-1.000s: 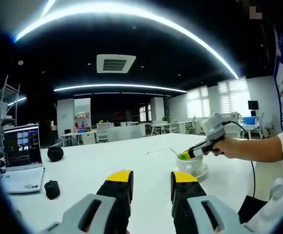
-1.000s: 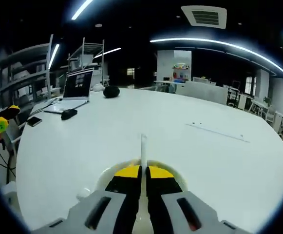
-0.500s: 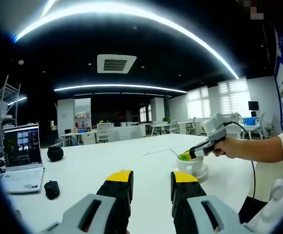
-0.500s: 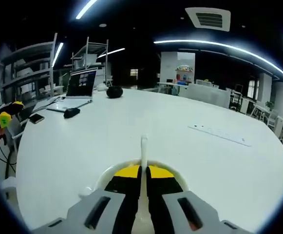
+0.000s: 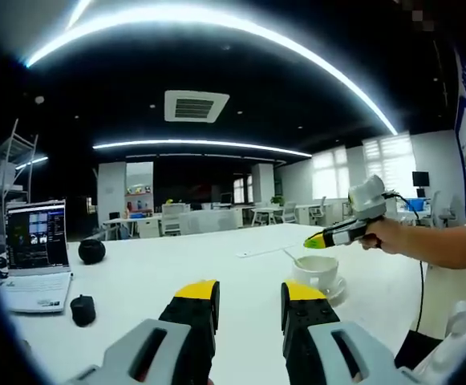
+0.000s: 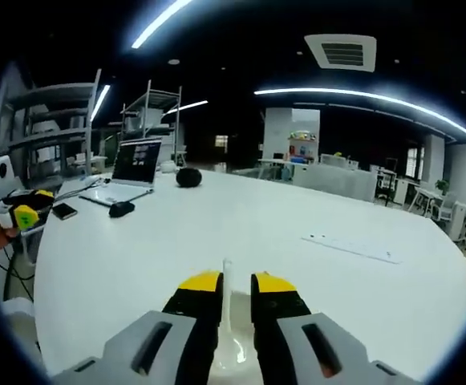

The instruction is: Tidy tabletop coffee trays, cups and spoons，present forward

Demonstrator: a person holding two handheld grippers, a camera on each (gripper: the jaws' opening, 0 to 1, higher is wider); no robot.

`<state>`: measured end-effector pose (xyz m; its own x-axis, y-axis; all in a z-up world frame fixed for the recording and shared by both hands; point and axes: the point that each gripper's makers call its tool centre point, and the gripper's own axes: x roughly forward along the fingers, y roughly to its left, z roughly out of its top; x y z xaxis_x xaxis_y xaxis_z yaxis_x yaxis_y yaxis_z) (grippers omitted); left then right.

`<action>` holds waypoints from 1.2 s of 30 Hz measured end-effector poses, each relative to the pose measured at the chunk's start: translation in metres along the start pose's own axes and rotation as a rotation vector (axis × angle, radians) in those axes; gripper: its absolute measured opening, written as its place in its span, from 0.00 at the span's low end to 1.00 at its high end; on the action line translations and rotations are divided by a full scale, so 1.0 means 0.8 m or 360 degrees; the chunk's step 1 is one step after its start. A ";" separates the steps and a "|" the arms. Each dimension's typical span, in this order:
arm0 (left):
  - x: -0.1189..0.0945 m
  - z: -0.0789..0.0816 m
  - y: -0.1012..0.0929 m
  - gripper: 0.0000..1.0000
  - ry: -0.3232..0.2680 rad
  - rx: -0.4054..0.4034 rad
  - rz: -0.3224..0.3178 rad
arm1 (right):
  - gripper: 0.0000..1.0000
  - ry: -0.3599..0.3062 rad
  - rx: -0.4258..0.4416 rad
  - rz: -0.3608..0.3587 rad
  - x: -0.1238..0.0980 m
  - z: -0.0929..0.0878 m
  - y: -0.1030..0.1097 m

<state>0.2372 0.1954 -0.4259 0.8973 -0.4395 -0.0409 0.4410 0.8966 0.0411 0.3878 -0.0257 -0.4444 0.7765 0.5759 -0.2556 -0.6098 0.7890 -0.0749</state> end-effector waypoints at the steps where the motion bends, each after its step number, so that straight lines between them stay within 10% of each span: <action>1: 0.001 0.001 0.002 0.32 -0.0006 -0.0006 0.0008 | 0.17 -0.0014 0.0006 -0.0004 -0.004 0.006 -0.004; 18: -0.002 0.030 0.054 0.32 -0.0137 -0.0021 0.0247 | 0.21 -0.0295 0.0095 -0.0262 -0.123 0.061 -0.096; 36: 0.003 0.031 0.086 0.32 -0.0196 -0.0075 0.0547 | 0.24 -0.0521 0.0147 -0.0451 -0.228 0.034 -0.163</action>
<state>0.2703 0.2547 -0.3985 0.9897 -0.1130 0.0880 0.1147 0.9933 -0.0147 0.3303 -0.2278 -0.3620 0.9294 0.3598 0.0824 -0.3605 0.9327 -0.0075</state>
